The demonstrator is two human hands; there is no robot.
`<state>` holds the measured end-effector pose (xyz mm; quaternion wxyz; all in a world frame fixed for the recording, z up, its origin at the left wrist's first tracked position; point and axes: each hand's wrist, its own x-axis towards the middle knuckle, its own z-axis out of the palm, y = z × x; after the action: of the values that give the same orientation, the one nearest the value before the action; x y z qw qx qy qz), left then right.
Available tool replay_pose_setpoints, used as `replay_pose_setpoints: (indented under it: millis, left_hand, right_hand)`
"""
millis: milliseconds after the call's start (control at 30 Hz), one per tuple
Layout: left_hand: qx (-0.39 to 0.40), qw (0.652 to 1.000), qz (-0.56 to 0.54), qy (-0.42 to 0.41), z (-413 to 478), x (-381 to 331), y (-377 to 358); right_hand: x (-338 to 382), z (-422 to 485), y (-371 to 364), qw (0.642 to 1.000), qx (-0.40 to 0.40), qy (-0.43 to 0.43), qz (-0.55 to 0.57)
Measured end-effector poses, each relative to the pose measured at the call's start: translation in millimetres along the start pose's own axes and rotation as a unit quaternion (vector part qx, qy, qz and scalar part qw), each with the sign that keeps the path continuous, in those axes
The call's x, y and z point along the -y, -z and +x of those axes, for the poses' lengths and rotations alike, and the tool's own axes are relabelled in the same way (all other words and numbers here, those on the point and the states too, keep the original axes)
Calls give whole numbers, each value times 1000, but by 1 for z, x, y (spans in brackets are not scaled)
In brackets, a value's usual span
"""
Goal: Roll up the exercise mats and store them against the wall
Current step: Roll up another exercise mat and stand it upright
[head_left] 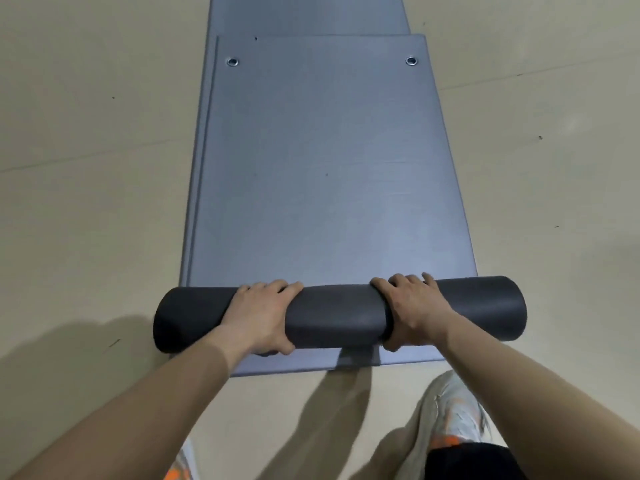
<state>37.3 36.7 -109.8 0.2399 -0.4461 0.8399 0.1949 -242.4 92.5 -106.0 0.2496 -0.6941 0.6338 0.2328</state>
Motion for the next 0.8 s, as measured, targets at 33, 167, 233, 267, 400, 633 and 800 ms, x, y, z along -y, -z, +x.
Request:
replay_pose_setpoints:
  millis: [33,167,233,267,400,633,800]
  left_hand:
    - [17,1000,-7,-6,-3,-2,2]
    - [119,988,-94,9,14,8,33]
    - [133,984,-116,19,20,11,44]
    - [92,990,-105,33,16,10,44]
    - [-191,978,1,80,-23,-10,6]
    - [-140,989,12,56,31,13,16]
    - [-149,986,66,48,59,24,26]
  right_hand:
    - [4,-9,-4,1000,-11,-7,-2]
    - [20,-35,-29,992,-115,-47,-7]
    - [20,-33,-36,994,-99,-41,7]
    - [17,-25,-32,995,-93,-36,18]
    - [3,7,14,995,-80,-33,56]
    - [4,19,-22,970,-229,-63,-41]
    - [-18,65,29,984,-172,-39,-34]
